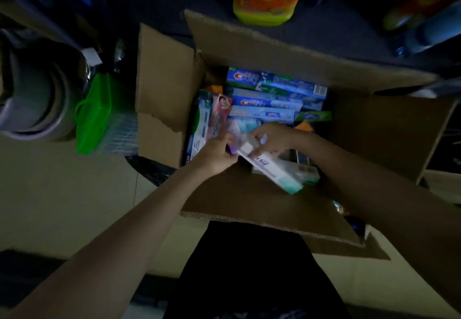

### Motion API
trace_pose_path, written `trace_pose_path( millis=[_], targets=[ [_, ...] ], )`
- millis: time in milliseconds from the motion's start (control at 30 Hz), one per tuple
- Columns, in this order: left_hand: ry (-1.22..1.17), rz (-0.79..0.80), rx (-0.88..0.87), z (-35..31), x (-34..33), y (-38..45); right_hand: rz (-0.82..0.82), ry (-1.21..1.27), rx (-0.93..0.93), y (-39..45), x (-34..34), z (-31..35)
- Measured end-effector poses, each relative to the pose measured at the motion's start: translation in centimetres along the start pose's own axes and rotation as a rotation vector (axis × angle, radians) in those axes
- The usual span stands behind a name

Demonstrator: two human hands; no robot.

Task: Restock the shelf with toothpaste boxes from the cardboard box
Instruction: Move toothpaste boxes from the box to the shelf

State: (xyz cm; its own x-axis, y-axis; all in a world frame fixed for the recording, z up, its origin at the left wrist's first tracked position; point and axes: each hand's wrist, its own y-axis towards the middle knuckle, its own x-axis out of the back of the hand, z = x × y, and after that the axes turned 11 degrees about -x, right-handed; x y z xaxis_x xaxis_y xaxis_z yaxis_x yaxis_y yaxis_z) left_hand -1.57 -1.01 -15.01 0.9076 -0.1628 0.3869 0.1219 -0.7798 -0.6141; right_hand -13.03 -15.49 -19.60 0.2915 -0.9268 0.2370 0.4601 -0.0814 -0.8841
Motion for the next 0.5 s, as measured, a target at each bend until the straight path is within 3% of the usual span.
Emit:
trace_pose_path(
  millis=[233, 333, 500],
  targets=[
    [-0.461, 0.031, 0.017, -7.8, 8.6, -3.3, 0.179, 0.135, 0.066, -10.5, 7.5, 7.8],
    [-0.495, 0.046, -0.09, -11.8, 11.9, -5.3, 0.05, 0.1, 0.114, -16.1, 10.0, 9.8],
    [-0.397, 0.043, -0.326, -21.2, 17.8, -9.0, -0.186, 0.282, 0.173, -27.6, 14.8, 12.6]
  ],
)
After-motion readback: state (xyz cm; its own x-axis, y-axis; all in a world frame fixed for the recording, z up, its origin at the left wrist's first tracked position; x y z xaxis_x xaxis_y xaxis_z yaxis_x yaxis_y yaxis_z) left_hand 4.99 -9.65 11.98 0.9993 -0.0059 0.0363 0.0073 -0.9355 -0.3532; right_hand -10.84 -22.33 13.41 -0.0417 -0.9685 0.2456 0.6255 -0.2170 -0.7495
